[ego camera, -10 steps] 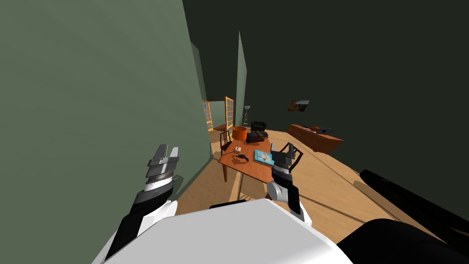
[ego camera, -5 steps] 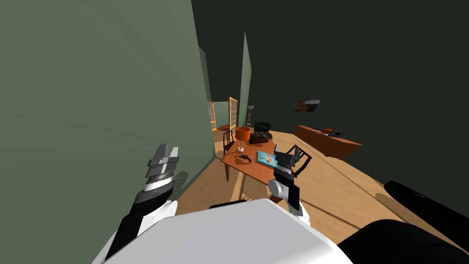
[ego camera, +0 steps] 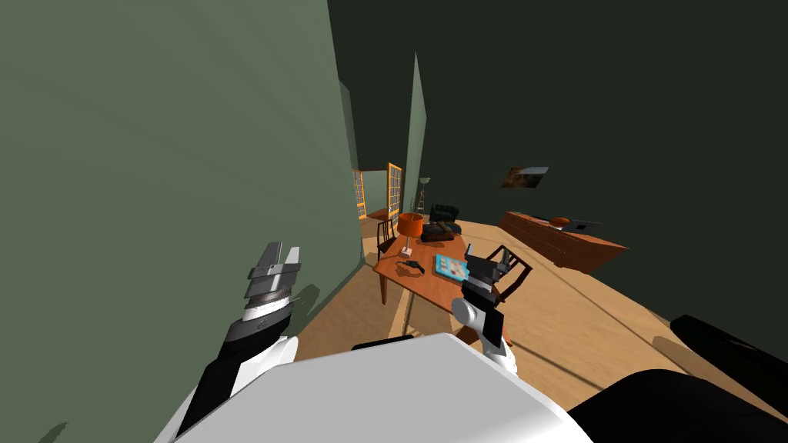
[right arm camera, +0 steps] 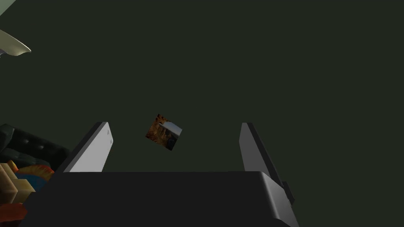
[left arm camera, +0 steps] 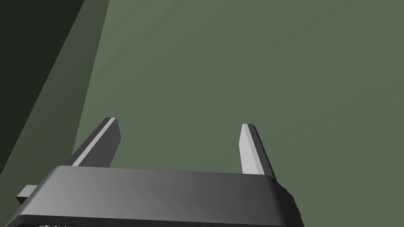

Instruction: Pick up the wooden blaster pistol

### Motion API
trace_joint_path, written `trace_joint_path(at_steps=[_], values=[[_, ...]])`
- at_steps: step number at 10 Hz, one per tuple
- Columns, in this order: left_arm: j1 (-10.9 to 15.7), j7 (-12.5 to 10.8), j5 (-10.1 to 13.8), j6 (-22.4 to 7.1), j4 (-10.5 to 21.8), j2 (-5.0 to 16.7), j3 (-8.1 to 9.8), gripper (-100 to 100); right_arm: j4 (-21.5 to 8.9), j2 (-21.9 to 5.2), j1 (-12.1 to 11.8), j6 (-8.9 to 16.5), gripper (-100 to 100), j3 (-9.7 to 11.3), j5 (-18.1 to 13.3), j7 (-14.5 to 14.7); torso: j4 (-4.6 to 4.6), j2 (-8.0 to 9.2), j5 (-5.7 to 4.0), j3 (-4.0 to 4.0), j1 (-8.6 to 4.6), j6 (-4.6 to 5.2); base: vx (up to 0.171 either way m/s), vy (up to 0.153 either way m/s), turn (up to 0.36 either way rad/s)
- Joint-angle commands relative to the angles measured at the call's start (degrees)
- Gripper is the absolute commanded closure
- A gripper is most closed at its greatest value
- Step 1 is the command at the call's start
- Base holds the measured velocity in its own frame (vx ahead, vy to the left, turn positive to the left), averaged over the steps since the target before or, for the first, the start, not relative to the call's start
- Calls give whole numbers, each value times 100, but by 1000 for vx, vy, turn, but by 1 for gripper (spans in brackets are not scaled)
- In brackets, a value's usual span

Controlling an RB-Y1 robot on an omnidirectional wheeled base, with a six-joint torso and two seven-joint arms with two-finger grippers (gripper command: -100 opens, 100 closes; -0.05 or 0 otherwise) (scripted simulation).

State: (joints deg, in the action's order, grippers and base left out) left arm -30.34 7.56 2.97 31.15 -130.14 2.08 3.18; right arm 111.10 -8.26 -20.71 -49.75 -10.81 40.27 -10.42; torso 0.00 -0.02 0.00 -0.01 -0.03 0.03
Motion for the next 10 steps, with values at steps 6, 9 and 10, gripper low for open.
trace_joint_path(at_steps=[6, 9, 10], values=[[0, 0, 0, 0, 0, 0, 0, 0, -585, -157, 354, -299, -100, -258, 1030, -227, -1, -3, -1, -2, -3, 0, 6, -5, 93], [0, 0, 0, 0, 0, 0, 0, 0, -893, -233, 535, -463, -100, -378, 1525, -350, -1, -5, 0, -3, -2, 0, 9, -5, 95], [0, 0, 0, 0, 0, 0, 0, 0, -1187, -310, 723, -626, -100, -496, 1718, -477, -1, -2, 0, -1, 0, 2, 10, -6, 192]])
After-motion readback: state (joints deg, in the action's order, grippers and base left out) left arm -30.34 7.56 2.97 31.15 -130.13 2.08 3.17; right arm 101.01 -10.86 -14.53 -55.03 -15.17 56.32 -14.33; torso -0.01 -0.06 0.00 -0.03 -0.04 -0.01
